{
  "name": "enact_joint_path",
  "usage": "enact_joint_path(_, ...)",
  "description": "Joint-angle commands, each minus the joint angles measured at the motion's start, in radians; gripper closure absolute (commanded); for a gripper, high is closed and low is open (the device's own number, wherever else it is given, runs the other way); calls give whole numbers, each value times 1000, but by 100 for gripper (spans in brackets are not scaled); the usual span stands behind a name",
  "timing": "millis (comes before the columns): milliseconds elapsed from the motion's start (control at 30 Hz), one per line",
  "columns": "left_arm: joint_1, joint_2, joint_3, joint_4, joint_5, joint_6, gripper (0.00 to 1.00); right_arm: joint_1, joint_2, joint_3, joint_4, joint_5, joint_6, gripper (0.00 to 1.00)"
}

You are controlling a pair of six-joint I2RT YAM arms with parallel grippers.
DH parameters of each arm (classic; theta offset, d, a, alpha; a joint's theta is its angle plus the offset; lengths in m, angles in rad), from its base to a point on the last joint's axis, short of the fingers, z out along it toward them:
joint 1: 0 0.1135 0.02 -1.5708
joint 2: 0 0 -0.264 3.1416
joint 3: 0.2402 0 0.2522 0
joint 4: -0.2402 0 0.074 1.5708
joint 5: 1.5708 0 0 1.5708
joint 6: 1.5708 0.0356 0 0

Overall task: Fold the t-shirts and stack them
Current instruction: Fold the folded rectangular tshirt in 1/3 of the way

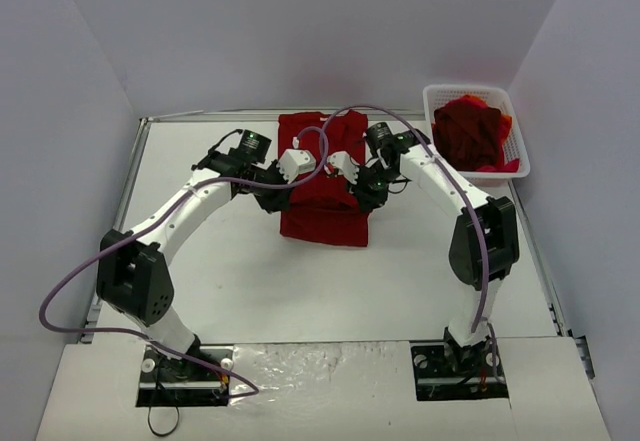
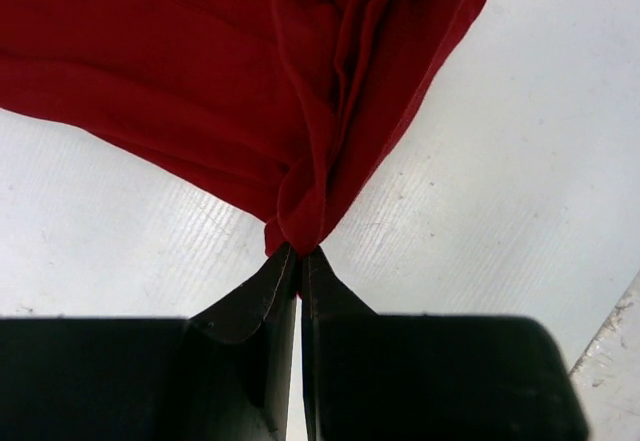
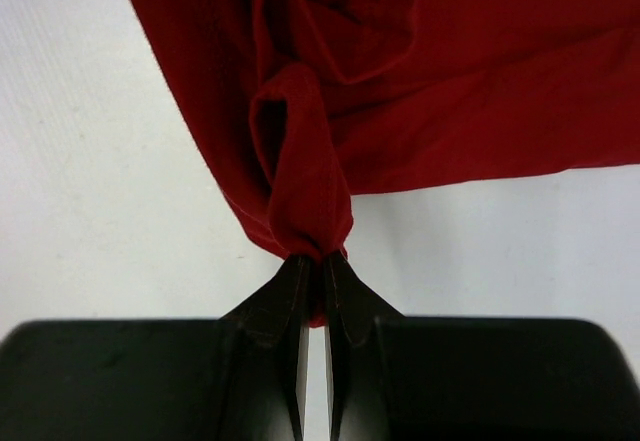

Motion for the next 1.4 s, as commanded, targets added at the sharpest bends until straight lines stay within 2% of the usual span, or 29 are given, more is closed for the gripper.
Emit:
enact_joint_path(0, 17, 15, 71, 36, -31, 1, 98, -11, 40, 76, -23, -22, -3, 100)
enact_joint_path(467, 72, 143, 200, 77, -104, 15, 98, -54, 194, 280, -13, -16, 10, 100)
enact_joint_path(767, 81, 294, 330, 69, -101, 35, 98, -87, 336, 421, -6, -21, 25, 100)
enact_joint_path(1367, 101, 474, 518, 48, -158, 49, 98, -122, 527, 608, 37, -12, 56, 100)
